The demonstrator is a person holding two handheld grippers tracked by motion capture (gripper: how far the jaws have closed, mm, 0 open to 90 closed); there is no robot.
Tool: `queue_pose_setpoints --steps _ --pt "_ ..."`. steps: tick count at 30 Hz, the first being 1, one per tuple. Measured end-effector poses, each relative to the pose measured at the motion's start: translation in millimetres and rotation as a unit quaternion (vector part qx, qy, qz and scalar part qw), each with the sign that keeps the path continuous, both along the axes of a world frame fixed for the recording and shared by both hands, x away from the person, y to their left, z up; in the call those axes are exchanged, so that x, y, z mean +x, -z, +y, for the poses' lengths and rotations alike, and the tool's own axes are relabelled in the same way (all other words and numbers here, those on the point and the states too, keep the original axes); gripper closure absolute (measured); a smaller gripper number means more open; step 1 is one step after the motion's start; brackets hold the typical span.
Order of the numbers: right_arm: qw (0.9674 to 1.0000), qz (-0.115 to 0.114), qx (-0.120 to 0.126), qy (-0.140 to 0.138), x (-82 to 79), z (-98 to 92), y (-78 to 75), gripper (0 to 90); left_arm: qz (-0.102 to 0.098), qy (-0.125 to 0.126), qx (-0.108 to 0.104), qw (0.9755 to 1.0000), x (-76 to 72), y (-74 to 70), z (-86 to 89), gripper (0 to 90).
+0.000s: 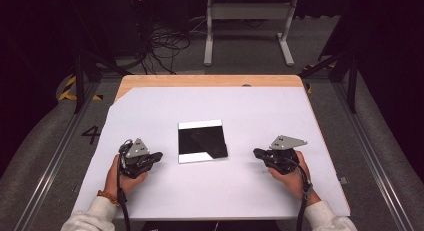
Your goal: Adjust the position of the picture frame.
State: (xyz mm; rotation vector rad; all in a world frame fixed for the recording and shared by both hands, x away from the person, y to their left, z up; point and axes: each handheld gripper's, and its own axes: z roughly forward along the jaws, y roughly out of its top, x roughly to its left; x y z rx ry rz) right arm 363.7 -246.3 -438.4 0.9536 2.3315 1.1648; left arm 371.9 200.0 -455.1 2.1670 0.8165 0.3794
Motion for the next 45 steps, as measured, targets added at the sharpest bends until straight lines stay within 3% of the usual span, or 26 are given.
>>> queue_pose_setpoints --steps 4,6,10,15,20,23,25,29,36,45 --pt "1.0 0.005 0.0 -0.001 5.7 10.8 2.0 88.1 -0.003 0.0 0.003 1.0 11.8 -0.1 -11.6 87.6" --pt "1.0 0.008 0.002 -0.002 10.5 17.7 3.3 88.6 0.011 0.002 -0.001 0.9999 18.5 1.5 -18.5 87.5" --pt "0.9999 0.014 0.006 -0.004 18.4 32.0 5.1 90.0 0.014 0.005 -0.001 0.9999 27.9 2.3 -28.9 87.8" --pt "0.9998 0.014 -0.003 -0.013 22.9 49.3 8.0 90.0 0.022 0.014 0.021 0.9994 34.5 8.5 -37.9 87.5" --pt "0.9996 0.021 -0.008 -0.016 27.0 61.3 12.2 90.0 0.034 0.014 0.007 0.9993 40.2 9.1 -38.6 87.8" --pt "0.9995 0.028 -0.011 -0.014 30.4 66.2 15.2 90.0 0.03 0.016 0.008 0.9994 43.3 9.4 -42.3 87.7" --pt "0.9995 0.028 -0.011 -0.012 32.4 68.2 16.5 90.0 0.029 0.019 0.014 0.9993 44.9 8.6 -45.5 88.2" --pt "0.9994 0.03 -0.013 -0.009 35.3 67.4 16.7 90.0 0.041 0.019 -0.007 0.9989 48.9 10.4 -44.7 89.5" --pt "0.999 0.038 -0.017 -0.015 36.5 68.1 18.7 90.0 0.033 0.025 0.002 0.9991 48.8 9.7 -51.4 89.8" --pt "0.9987 0.045 -0.016 -0.016 36.1 65.9 20.9 90.0 0.037 0.026 -0.006 0.9989 49.0 10.5 -52.7 89.8"
